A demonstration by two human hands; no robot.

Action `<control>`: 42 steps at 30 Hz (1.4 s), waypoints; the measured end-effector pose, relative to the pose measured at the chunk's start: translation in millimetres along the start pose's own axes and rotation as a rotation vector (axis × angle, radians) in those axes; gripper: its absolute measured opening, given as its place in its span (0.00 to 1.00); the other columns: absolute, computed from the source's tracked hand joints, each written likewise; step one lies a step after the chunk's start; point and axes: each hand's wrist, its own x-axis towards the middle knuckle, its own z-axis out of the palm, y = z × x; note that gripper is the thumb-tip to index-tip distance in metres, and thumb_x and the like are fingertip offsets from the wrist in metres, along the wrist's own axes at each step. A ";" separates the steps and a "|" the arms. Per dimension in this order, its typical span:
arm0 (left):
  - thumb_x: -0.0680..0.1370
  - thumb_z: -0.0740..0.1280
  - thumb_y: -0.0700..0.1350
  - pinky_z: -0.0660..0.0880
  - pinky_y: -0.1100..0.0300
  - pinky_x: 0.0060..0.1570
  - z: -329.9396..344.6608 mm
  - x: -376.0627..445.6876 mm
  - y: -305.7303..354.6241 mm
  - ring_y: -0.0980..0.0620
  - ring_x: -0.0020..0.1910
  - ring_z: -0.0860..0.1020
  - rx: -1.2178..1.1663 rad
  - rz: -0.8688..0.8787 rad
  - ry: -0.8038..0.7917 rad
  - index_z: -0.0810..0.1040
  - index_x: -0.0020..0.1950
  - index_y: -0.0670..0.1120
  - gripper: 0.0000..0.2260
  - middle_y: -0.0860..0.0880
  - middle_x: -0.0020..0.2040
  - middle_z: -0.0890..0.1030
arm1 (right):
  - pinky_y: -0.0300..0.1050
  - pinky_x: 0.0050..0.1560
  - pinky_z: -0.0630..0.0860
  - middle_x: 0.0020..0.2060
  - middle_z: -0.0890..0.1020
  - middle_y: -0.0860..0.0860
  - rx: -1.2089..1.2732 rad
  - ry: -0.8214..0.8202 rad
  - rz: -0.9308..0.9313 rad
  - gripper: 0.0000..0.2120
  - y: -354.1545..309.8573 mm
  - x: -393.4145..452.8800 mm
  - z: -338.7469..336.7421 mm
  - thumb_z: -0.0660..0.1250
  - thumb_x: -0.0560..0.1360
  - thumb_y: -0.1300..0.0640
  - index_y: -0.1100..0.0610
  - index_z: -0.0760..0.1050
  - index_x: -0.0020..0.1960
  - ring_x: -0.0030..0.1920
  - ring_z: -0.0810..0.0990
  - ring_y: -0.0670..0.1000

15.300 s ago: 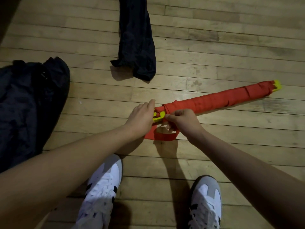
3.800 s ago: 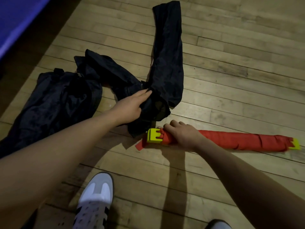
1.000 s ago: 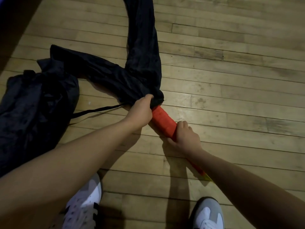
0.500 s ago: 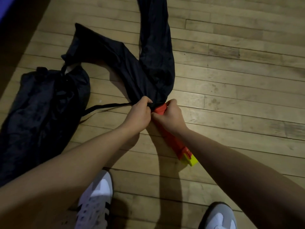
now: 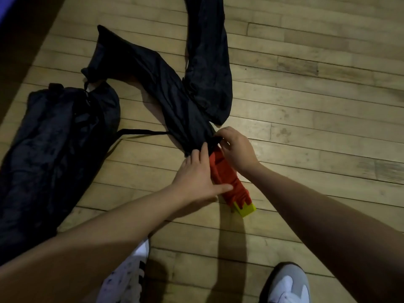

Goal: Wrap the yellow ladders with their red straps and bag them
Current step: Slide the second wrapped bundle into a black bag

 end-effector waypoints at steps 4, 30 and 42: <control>0.59 0.69 0.75 0.47 0.48 0.75 13.5 -4.4 13.5 0.40 0.76 0.50 0.089 -0.051 -0.019 0.33 0.76 0.44 0.65 0.41 0.76 0.50 | 0.51 0.45 0.75 0.50 0.81 0.55 -0.108 -0.047 -0.055 0.10 11.1 -7.4 -10.7 0.62 0.77 0.66 0.61 0.80 0.54 0.51 0.78 0.57; 0.66 0.69 0.69 0.39 0.40 0.74 18.9 -31.1 30.0 0.40 0.76 0.37 0.336 0.074 0.068 0.34 0.76 0.40 0.60 0.37 0.77 0.36 | 0.51 0.42 0.74 0.46 0.81 0.57 -0.284 -0.145 -0.279 0.08 10.0 -39.1 -22.9 0.61 0.73 0.65 0.62 0.77 0.48 0.46 0.78 0.61; 0.71 0.70 0.62 0.44 0.40 0.74 -31.0 -16.7 -41.0 0.43 0.78 0.47 0.350 0.001 0.172 0.42 0.78 0.42 0.50 0.41 0.79 0.48 | 0.48 0.42 0.71 0.41 0.80 0.57 -0.321 -0.269 -0.441 0.08 -34.6 -19.4 2.0 0.65 0.73 0.67 0.60 0.77 0.51 0.40 0.78 0.59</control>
